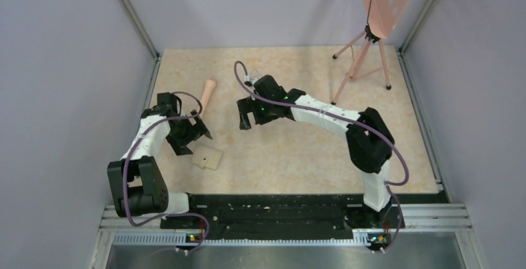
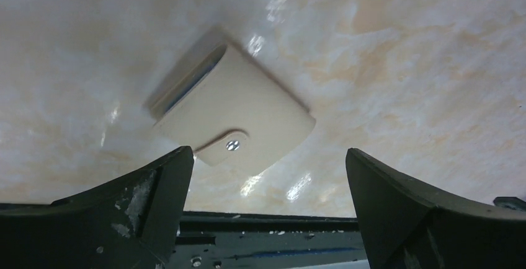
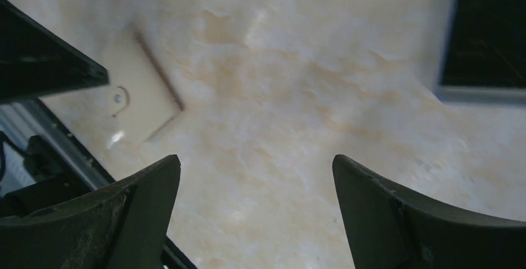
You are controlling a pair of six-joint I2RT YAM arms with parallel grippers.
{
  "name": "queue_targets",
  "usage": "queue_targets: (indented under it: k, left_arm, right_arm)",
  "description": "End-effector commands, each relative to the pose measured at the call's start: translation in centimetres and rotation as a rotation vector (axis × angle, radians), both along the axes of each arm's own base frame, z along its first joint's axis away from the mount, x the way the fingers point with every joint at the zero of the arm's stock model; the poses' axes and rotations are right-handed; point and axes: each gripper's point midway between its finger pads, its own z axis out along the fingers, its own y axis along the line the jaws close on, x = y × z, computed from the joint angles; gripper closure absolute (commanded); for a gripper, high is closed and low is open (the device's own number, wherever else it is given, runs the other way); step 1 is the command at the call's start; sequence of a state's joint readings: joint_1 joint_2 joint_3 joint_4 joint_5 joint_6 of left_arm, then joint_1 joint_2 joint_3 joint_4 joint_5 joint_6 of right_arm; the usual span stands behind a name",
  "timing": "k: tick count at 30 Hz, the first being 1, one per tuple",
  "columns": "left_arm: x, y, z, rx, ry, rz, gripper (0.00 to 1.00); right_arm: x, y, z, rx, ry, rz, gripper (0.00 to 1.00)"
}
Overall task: Put the credit cards into the card holder
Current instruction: Open the card holder at the center of the board.
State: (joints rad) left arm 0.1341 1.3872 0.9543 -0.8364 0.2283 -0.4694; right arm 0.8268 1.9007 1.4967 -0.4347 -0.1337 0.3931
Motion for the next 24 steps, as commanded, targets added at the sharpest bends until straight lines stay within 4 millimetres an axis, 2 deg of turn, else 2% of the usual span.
queue_targets:
  k: [1, 3, 6, 11, 15, 20, 24]
  left_arm:
    - [-3.7, -0.7, -0.8, -0.068, 0.107, 0.113, 0.02]
    - [-4.7, -0.5, -1.7, -0.068, 0.143, 0.148, 0.03]
    - [-5.5, 0.0, -2.9, -0.091, 0.177, 0.213, 0.03]
    - [-5.4, 0.1, -4.3, -0.139, 0.175, 0.272, 0.06]
    - [-5.2, 0.3, -5.4, -0.138, 0.173, 0.273, 0.14]
    - [-4.8, 0.2, -6.2, -0.154, 0.167, 0.259, 0.21]
    - [-3.8, 0.0, -6.2, -0.176, 0.126, 0.234, 0.37]
  right_arm:
    - [-1.3, 7.1, 1.2, 0.141, 0.057, 0.197, 0.1]
    - [-1.4, 9.0, 0.3, 0.175, 0.115, 0.221, 0.17]
    - [-1.3, 10.8, -1.5, 0.179, 0.176, 0.237, 0.24]
    - [-2.1, 12.2, -5.0, 0.176, 0.263, 0.243, 0.28]
    - [-3.2, 13.1, -7.3, 0.189, 0.325, 0.256, 0.32]
    - [-5.1, 14.4, -8.9, 0.234, 0.42, 0.312, 0.41]
    - [-6.1, 14.8, -9.0, 0.276, 0.467, 0.352, 0.44]
